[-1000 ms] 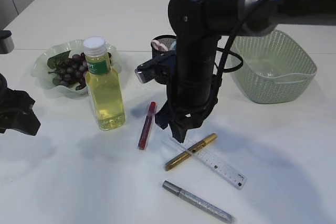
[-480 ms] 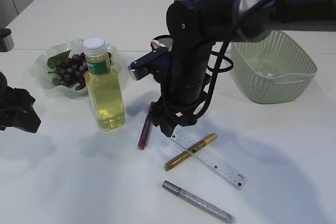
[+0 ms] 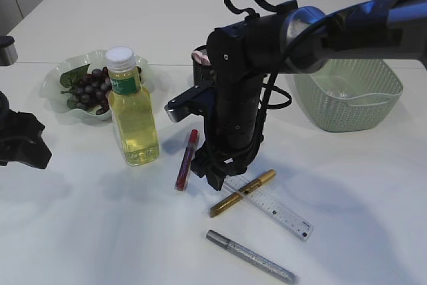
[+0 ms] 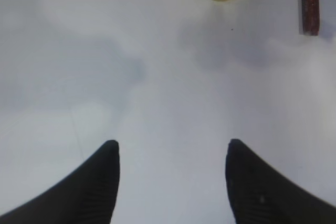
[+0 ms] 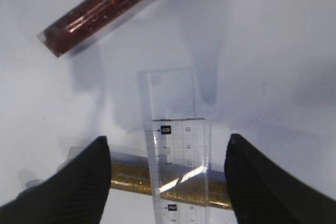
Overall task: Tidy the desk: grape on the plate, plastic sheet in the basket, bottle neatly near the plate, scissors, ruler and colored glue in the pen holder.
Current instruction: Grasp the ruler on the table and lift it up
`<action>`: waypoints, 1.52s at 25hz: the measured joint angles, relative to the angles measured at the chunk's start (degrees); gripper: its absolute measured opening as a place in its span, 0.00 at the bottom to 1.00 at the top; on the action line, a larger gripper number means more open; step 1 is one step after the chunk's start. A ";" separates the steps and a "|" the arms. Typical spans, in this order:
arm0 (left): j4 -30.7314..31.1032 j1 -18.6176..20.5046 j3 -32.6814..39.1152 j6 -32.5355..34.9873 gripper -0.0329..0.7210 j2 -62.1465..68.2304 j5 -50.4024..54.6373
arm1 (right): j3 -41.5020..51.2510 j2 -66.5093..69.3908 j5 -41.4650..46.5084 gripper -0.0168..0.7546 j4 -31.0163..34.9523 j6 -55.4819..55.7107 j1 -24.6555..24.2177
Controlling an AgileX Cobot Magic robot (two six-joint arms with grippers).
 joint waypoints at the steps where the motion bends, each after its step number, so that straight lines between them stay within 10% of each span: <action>1: 0.00 0.00 0.00 0.00 0.65 0.00 0.00 | 0.00 0.14 0.00 0.71 -0.12 0.00 0.00; 19: 0.00 0.00 0.00 0.00 0.64 0.00 0.00 | 0.00 1.27 -0.26 0.70 -1.07 -0.09 0.00; 38: 0.00 0.00 0.00 0.00 0.63 0.00 0.00 | 0.00 1.74 -0.39 0.40 -1.36 -0.22 0.00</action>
